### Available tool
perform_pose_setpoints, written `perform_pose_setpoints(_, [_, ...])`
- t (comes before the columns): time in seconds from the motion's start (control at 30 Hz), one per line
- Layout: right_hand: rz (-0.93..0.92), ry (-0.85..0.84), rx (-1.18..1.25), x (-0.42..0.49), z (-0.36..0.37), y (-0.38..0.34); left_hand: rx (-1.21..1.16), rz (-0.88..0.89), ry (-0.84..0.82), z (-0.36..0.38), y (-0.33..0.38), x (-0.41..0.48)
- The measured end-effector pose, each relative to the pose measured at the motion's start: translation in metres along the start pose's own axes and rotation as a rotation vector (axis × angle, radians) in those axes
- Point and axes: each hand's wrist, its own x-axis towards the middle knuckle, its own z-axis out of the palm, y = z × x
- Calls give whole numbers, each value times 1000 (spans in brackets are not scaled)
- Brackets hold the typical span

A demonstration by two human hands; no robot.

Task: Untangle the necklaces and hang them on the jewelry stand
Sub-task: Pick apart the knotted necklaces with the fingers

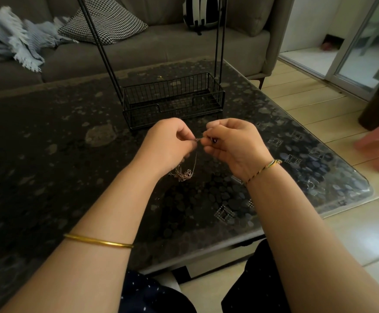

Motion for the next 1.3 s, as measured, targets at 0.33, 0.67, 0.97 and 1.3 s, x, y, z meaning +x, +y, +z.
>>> perform_pose_setpoints(0.33, [-85, -33, -343, 1, -1, 2, -131, -86, 3, -3, -2, -1])
perform_pose_setpoints(0.67, [-65, -78, -399, 3, -3, 2, -360, -239, 10, -4, 3, 1])
perform_pose_setpoints(0.97, [-101, -124, -542, 1, -2, 5, -318, -167, 89, -3, 2, 4])
perform_pose_setpoints(1.3, [-161, -50, -483, 0, 0, 4, -309, -174, 13, -3, 0, 3])
